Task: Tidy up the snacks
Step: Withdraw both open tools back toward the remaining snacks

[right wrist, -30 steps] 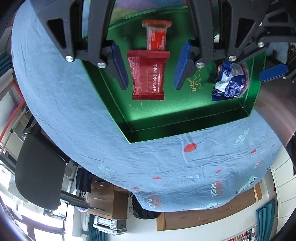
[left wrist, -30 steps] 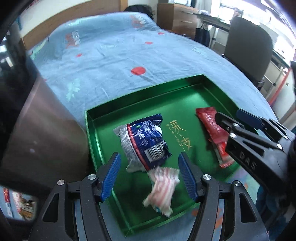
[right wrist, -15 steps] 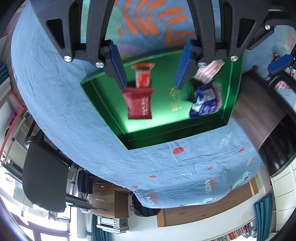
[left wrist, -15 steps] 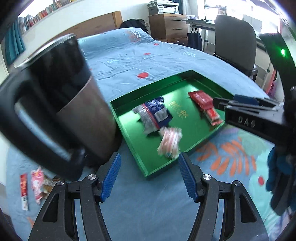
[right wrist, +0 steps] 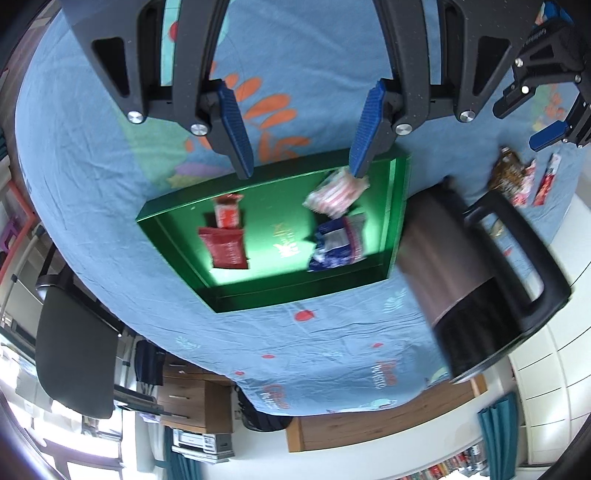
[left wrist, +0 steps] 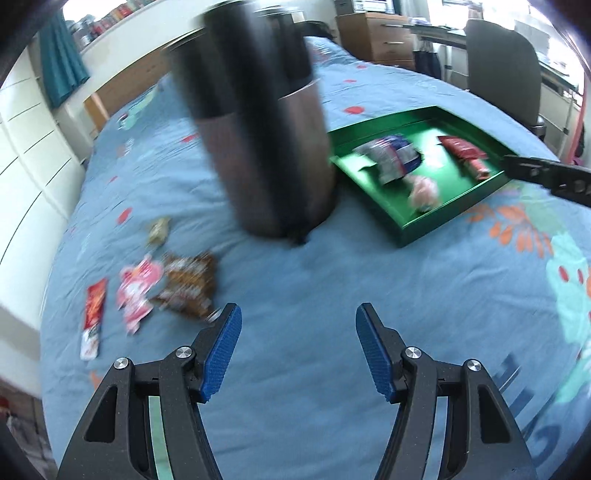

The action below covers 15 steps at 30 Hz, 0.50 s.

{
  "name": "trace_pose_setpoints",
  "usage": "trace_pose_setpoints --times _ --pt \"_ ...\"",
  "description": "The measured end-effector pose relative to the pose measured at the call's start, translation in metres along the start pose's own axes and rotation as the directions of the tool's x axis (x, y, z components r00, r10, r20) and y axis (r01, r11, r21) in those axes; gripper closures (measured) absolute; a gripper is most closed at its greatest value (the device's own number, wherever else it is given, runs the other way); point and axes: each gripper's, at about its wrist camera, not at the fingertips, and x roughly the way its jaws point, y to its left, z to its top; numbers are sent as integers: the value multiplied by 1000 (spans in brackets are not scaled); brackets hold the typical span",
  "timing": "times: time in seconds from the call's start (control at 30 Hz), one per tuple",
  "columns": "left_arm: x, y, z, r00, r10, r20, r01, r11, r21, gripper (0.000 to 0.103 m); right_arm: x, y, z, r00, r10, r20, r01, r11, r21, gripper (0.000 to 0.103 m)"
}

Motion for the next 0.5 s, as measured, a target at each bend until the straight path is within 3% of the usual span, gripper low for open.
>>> trace_pose_setpoints --times 0.5 --pt "-24 97 -66 995 81 -51 -89 980 -177 44 -33 65 -37 996 80 -25 -82 993 -85 0"
